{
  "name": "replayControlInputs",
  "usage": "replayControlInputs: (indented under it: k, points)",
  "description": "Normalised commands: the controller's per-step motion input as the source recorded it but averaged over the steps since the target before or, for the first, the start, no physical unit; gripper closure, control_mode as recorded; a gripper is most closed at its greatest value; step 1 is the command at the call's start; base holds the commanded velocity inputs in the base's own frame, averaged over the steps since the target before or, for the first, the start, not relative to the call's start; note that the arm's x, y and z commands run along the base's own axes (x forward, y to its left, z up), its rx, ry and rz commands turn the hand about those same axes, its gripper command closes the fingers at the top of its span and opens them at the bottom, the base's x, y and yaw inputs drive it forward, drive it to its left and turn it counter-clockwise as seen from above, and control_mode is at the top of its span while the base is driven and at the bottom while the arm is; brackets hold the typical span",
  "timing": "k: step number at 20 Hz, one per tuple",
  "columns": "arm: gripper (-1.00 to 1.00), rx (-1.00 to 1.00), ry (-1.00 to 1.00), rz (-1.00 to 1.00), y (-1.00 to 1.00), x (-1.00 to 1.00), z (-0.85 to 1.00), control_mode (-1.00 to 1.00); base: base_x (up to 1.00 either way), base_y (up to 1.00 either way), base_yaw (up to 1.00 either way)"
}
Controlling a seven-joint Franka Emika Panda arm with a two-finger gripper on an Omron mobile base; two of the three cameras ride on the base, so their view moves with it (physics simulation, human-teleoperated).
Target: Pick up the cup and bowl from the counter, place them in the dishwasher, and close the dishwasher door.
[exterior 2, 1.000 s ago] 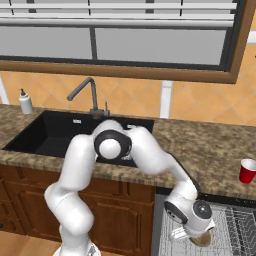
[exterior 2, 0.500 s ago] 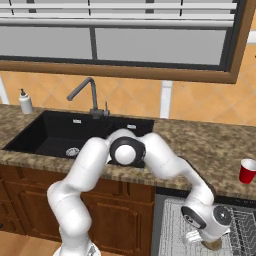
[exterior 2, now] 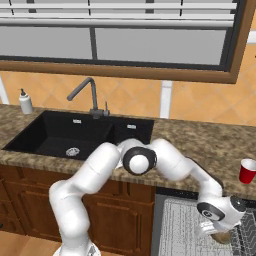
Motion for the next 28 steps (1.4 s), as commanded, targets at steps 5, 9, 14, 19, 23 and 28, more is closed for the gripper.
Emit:
replayControlInputs:
  k: [5,9,14,19,23,28]
  points:
    - [1.00,0.00,0.09,0.00,-0.20,0.00,-0.49,-1.00,0.00,0.00,0.00]
    - [1.00,0.04,0.00,0.00,-0.49,0.03,-0.30,-1.00,0.00,0.00,0.00]
    - [1.00,0.00,0.00,0.00,-0.17,0.01,-0.64,-1.00,0.00,0.00,0.00]
    - [1.00,0.02,0.00,0.00,-0.02,-0.22,-0.80,-1.00,0.00,0.00,0.00]
    - [1.00,0.02,0.00,0.02,0.00,-0.54,-0.21,-1.00,0.00,0.00,0.00]
    - [1.00,0.00,-0.02,0.02,0.09,-0.15,-0.31,-1.00,0.00,0.00,0.00]
